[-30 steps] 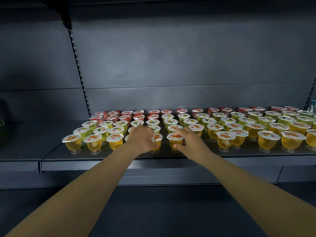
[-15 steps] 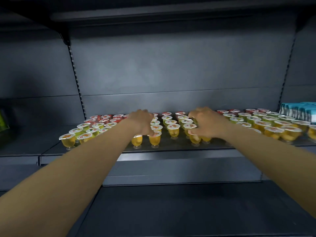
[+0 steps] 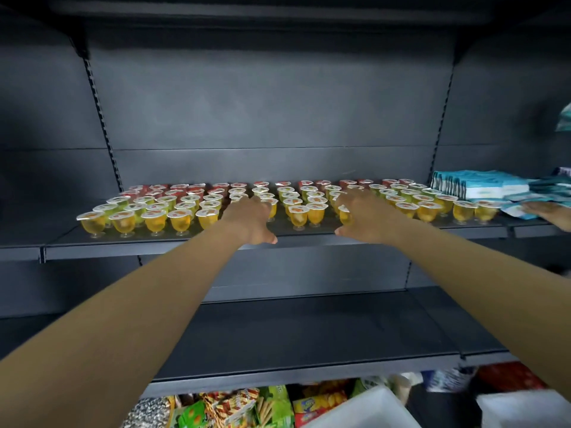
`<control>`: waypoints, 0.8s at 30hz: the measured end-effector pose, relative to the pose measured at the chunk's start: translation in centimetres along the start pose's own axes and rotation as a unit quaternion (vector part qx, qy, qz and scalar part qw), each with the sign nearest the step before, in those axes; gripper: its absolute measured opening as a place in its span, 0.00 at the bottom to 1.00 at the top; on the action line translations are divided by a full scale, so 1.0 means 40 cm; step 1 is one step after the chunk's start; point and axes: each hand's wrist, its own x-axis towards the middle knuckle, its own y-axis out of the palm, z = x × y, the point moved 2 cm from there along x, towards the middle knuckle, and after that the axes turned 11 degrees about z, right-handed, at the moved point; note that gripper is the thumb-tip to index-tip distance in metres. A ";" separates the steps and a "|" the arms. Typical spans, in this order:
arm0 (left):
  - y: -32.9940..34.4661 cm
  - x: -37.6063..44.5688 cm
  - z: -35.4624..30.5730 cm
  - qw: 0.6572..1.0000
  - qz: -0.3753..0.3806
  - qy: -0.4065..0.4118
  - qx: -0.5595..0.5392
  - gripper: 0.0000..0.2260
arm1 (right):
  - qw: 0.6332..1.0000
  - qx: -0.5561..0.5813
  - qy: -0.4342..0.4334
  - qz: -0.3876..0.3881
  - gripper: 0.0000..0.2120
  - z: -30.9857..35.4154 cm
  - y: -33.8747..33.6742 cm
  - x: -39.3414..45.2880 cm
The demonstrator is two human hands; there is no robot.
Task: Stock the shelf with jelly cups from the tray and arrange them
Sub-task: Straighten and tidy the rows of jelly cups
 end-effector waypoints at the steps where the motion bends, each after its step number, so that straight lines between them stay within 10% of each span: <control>1: -0.002 0.001 -0.009 1.000 0.000 0.000 -0.003 0.32 | 1.000 0.004 -0.001 0.002 0.28 -0.011 -0.001 -0.004; 24: 0.090 0.386 -0.105 0.955 -0.033 -0.048 -0.290 0.27 | 0.976 0.201 -0.082 0.005 0.25 -0.154 0.140 0.384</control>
